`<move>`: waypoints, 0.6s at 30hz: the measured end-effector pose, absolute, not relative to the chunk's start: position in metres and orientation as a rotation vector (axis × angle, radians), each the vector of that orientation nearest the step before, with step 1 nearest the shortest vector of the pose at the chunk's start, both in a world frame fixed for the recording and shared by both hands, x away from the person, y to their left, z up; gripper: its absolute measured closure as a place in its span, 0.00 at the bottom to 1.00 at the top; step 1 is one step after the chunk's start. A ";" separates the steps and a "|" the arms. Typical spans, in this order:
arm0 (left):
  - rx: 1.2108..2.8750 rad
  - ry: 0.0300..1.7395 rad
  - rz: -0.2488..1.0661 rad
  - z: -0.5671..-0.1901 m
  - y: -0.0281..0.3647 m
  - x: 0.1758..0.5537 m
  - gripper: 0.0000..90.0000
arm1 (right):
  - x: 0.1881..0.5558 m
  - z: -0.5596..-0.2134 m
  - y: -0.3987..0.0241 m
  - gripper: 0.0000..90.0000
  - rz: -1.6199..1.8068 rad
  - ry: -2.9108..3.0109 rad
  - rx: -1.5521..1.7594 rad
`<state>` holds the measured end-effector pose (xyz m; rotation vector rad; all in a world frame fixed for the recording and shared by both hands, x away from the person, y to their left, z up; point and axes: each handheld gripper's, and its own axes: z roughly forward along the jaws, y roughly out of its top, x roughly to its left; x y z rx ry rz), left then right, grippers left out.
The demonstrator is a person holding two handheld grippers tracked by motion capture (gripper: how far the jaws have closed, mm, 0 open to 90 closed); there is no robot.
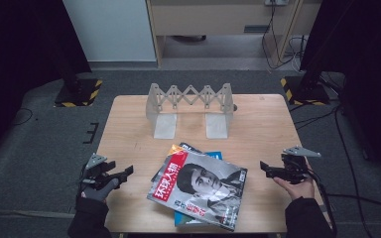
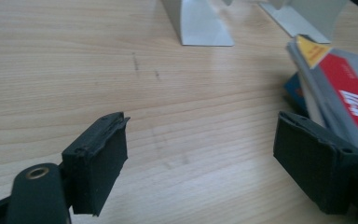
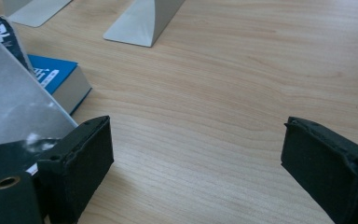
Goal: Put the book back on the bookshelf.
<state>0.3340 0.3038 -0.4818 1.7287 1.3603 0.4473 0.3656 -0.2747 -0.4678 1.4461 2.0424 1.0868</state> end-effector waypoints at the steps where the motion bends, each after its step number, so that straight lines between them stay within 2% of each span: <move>1: 1.729 1.360 0.447 -0.482 0.304 0.334 0.19 | 0.364 -0.466 -0.273 0.10 1.094 2.039 1.446; 9: 1.749 1.282 0.388 -0.475 0.281 0.307 0.20 | 0.352 -0.455 -0.263 0.10 1.160 2.028 1.469; 18: 1.780 1.249 0.322 -0.477 0.265 0.295 0.21 | 0.338 -0.452 -0.239 0.08 1.194 2.089 1.421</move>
